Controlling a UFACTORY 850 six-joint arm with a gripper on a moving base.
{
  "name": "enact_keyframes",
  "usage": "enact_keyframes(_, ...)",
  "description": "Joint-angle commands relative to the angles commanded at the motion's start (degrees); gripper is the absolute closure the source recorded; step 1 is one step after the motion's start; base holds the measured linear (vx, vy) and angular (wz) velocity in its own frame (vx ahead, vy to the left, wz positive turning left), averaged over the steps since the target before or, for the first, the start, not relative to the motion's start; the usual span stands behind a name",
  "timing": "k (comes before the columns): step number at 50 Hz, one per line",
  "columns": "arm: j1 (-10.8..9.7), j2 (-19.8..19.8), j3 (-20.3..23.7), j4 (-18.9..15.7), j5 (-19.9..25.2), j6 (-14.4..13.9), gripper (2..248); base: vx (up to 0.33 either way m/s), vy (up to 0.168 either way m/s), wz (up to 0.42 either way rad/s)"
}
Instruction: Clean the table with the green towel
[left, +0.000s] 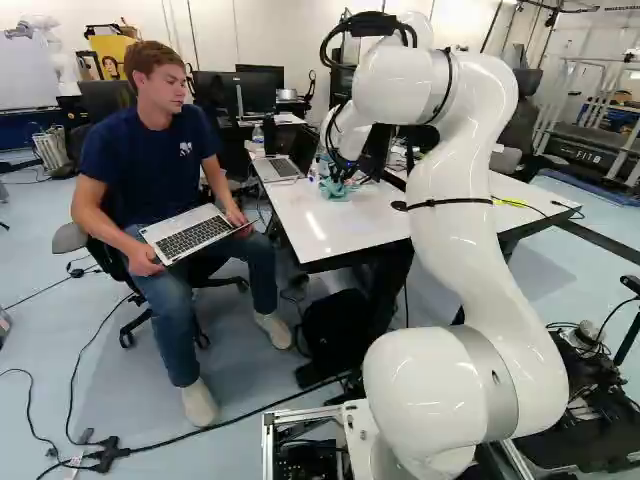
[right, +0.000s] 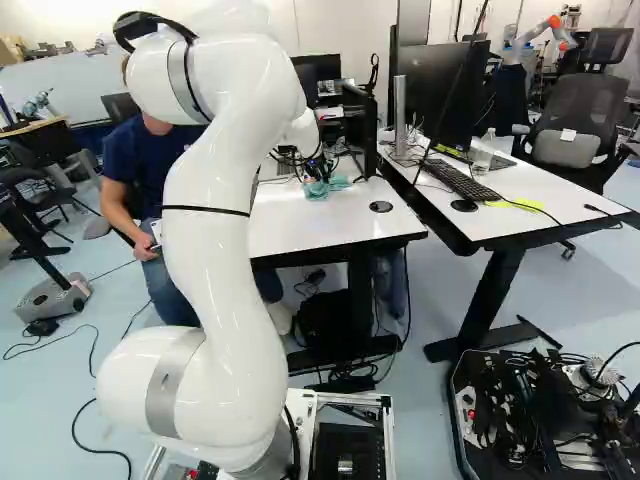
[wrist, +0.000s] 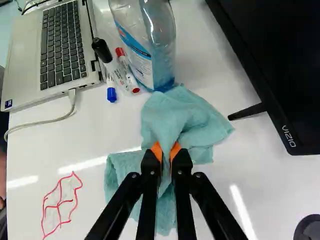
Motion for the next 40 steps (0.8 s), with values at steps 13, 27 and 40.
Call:
enact_keyframes(13, 0.0, -0.09, -0.02, 0.0, 0.0, 0.0, 211, 0.0, 0.0, 0.0)
enact_keyframes(27, 0.01, -0.39, -0.45, 0.0, 0.0, 0.0, 211, 0.0, 0.0, 0.0)
enact_keyframes(40, 0.06, -2.44, -3.36, 0.0, 0.0, 0.0, 211, 0.0, 0.0, 0.0)
